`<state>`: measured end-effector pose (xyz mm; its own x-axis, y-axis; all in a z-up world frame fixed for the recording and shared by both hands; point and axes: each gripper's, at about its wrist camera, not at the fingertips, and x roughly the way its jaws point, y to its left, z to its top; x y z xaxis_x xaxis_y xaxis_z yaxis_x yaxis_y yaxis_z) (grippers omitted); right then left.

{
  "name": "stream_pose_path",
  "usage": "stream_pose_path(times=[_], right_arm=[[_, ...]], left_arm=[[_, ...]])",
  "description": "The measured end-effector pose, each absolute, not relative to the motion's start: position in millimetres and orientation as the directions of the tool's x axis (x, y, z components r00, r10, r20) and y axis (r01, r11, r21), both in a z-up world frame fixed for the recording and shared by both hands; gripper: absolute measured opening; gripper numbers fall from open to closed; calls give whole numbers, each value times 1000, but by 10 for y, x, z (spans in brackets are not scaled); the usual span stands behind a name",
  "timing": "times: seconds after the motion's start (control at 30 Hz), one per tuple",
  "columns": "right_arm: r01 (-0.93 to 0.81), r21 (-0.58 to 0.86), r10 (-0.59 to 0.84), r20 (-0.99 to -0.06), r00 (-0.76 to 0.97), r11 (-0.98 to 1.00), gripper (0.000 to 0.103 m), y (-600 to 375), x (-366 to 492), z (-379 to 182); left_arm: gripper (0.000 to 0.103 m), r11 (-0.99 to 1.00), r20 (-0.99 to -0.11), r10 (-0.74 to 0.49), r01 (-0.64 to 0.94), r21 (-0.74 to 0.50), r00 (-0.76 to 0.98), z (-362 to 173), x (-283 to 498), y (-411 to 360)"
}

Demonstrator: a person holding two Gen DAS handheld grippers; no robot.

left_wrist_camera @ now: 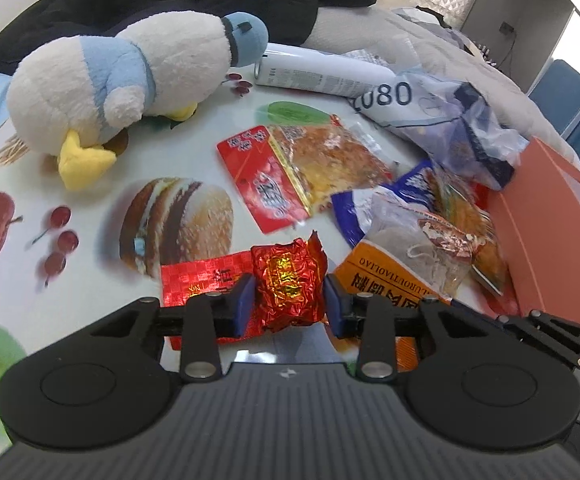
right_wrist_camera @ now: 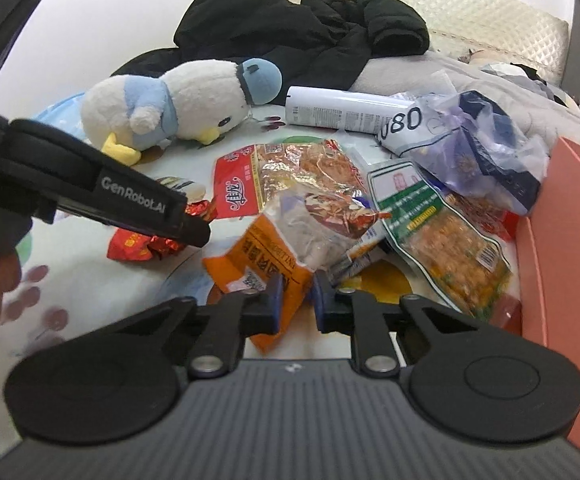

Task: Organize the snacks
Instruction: 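Grasp the red foil packets with left tool while right tool grasps the orange-labelled clear bag, then lift both held snacks up from the pile toward the pink box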

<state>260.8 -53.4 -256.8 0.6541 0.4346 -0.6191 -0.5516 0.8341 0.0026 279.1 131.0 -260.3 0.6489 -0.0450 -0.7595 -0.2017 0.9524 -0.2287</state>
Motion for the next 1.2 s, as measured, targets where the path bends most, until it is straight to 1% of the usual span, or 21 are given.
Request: stream_pose_path(times=[0.03, 0.27, 0.47, 0.67, 0.77, 0.8, 0.87, 0.9, 0.93, 0.97, 1.0, 1.03, 1.07, 1.1, 1.2], right_arm=[[-552, 8, 437, -620, 652, 834, 13, -563, 2570, -2550], [-529, 80, 450, -640, 623, 845, 12, -835, 2249, -2450], [-529, 127, 472, -654, 591, 839, 12, -1088, 1873, -2339], [-560, 137, 486, -685, 543, 817, 12, -1302, 1483, -2281], [-557, 137, 476, -704, 527, 819, 13, -1412, 1336, -2290], [-550, 134, 466, -712, 525, 825, 15, -1448, 1301, -2304], [-521, 134, 440, -728, 525, 843, 15, -1515, 1271, -2342], [-505, 141, 431, -737, 521, 852, 16, -1547, 1266, -2362], [-492, 148, 425, -742, 518, 858, 23, -1567, 1261, -2373], [-475, 155, 418, -745, 519, 866, 32, -1594, 1258, -2378], [-456, 164, 413, -744, 525, 875, 61, -1613, 1263, -2381], [-440, 176, 413, -739, 532, 881, 89, -1634, 1257, -2381], [-422, 188, 414, -730, 544, 887, 95, -1644, 1254, -2377], [-413, 196, 417, -720, 555, 889, 93, -1641, 1248, -2371], [-393, 215, 418, -712, 563, 894, 93, -1577, 1288, -2361]], left_arm=[[42, 952, -759, -46, -202, -230, 649, -2583, 2733, 1288], [42, 953, -763, -64, -188, -239, 643, -2495, 2301, 1139], [42, 961, -768, -99, -141, -240, 633, -2441, 1896, 982], [42, 960, -786, -131, -120, -253, 605, -2446, 1535, 907], [43, 964, -801, -158, -85, -251, 578, -2485, 1462, 854], [43, 968, -805, -152, -77, -238, 573, -2496, 1443, 832], [44, 971, -813, -150, -69, -227, 562, -2512, 1420, 816], [48, 966, -808, -166, -73, -249, 566, -2508, 1409, 842], [63, 955, -800, -186, -87, -284, 571, -2508, 1405, 876], [71, 941, -791, -200, -110, -319, 579, -2503, 1395, 913], [77, 928, -777, -207, -131, -348, 594, -2492, 1382, 952], [77, 921, -767, -213, -138, -365, 605, -2482, 1374, 973], [77, 915, -761, -220, -142, -378, 611, -2479, 1376, 987], [77, 908, -755, -224, -149, -391, 616, -2477, 1379, 998], [77, 902, -745, -224, -156, -403, 629, -2485, 1385, 1004]])
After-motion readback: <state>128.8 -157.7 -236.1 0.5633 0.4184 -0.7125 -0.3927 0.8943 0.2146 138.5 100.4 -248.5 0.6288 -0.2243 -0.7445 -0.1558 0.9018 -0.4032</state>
